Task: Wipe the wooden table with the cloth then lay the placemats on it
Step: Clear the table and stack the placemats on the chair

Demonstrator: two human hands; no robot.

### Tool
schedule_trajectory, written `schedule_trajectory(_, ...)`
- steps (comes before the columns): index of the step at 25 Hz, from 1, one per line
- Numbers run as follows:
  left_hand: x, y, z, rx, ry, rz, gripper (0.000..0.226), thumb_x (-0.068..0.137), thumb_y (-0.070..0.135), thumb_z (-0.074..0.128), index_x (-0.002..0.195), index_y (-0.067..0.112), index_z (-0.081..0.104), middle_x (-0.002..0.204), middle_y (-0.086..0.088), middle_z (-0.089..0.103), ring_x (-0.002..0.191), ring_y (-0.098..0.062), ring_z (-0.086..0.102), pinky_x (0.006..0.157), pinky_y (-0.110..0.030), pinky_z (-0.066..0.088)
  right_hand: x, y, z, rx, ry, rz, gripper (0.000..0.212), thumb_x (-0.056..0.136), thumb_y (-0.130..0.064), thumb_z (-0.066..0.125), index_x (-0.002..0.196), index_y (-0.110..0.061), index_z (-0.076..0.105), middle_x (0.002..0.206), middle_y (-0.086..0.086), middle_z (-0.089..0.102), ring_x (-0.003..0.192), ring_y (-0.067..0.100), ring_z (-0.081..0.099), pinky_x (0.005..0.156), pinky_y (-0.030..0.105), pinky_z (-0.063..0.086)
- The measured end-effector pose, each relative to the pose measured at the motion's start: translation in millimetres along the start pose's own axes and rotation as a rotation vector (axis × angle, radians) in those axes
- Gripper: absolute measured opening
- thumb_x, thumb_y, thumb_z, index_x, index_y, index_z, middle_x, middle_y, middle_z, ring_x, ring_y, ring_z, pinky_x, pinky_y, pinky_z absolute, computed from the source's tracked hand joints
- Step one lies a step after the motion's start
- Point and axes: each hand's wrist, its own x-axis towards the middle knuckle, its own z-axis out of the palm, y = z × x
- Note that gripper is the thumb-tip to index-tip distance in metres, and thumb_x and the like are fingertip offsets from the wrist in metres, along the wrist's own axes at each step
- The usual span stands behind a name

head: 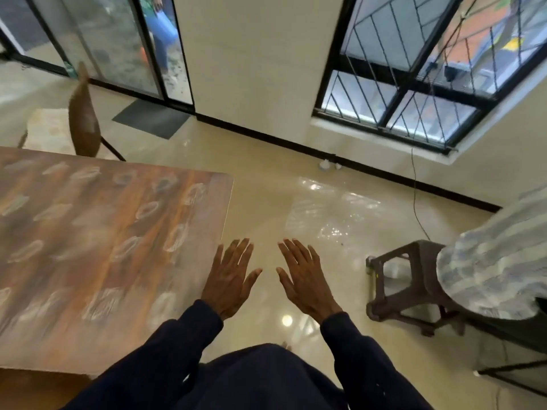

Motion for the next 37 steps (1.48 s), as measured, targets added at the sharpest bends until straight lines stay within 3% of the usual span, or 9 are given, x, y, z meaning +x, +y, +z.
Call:
schedule_trajectory(9, 158, -9, 45, -0.049, 0.014, -0.201, 0.068, 0.112, 0.056, 0.016, 0.157, 0.011, 0.041, 0.165, -0.011, 0.040, 0.154, -0.032, 0.037, 0.128, -0.047, 0.008, 164, 115, -5, 0.064, -0.085, -0.143, 0.057, 0.112, -0.042, 0.029, 0.161, -0.015, 0.036, 0.166, 0.009, 0.042, 0.155, 0.031, 0.037, 0.125, 0.060, 0.032)
schedule_trajectory(16, 299, -85, 77, -0.055, 0.073, -0.299, 0.067, 0.113, 0.054, 0.019, 0.156, 0.009, 0.045, 0.163, -0.012, 0.044, 0.152, -0.032, 0.040, 0.125, -0.058, 0.026, 340, 168, 10, 0.129, -0.120, -0.267, 0.056, 0.110, -0.041, 0.034, 0.159, -0.014, 0.041, 0.162, 0.009, 0.047, 0.151, 0.032, 0.043, 0.123, 0.059, 0.035)
schedule_trajectory(17, 322, -98, 77, 0.054, 0.113, -0.269, 0.067, 0.113, 0.053, 0.020, 0.156, 0.009, 0.045, 0.163, -0.012, 0.044, 0.153, -0.031, 0.040, 0.124, -0.059, 0.029, 371, 169, 12, 0.051, -0.065, -0.345, 0.055, 0.110, -0.040, 0.036, 0.158, -0.014, 0.043, 0.161, 0.009, 0.049, 0.149, 0.031, 0.045, 0.122, 0.059, 0.037)
schedule_trajectory(19, 364, -127, 73, 0.061, 0.059, -0.309, 0.065, 0.113, 0.051, 0.024, 0.156, 0.007, 0.046, 0.163, -0.013, 0.045, 0.153, -0.032, 0.040, 0.124, -0.058, 0.029, 427, 173, 14, 0.108, -0.108, -0.333, 0.054, 0.109, -0.039, 0.039, 0.156, -0.013, 0.045, 0.158, 0.010, 0.052, 0.146, 0.032, 0.048, 0.120, 0.059, 0.038)
schedule_trajectory(23, 405, -174, 78, 0.144, 0.163, -0.374, 0.060, 0.112, 0.046, 0.037, 0.152, 0.004, 0.050, 0.161, -0.015, 0.047, 0.151, -0.035, 0.042, 0.125, -0.058, 0.027, 524, 169, 25, 0.128, -0.137, -0.456, 0.054, 0.109, -0.039, 0.039, 0.155, -0.011, 0.048, 0.157, 0.011, 0.053, 0.145, 0.032, 0.049, 0.120, 0.059, 0.038)
schedule_trajectory(32, 534, -289, 81, 0.164, 0.159, -0.782, 0.059, 0.111, 0.044, 0.037, 0.149, 0.002, 0.053, 0.157, -0.017, 0.051, 0.148, -0.035, 0.046, 0.122, -0.062, 0.033, 770, 158, 63, 0.178, -0.315, -0.739, 0.055, 0.108, -0.040, 0.038, 0.155, -0.014, 0.047, 0.158, 0.008, 0.052, 0.146, 0.030, 0.048, 0.121, 0.060, 0.037)
schedule_trajectory(37, 594, -344, 70, 0.180, 0.193, -1.026, 0.062, 0.112, 0.047, 0.031, 0.151, 0.003, 0.049, 0.158, -0.016, 0.050, 0.150, -0.034, 0.044, 0.124, -0.061, 0.030, 896, 133, 75, 0.100, -0.348, -1.006, 0.055, 0.106, -0.032, 0.055, 0.156, -0.011, 0.044, 0.159, 0.010, 0.051, 0.147, 0.031, 0.048, 0.121, 0.059, 0.039)
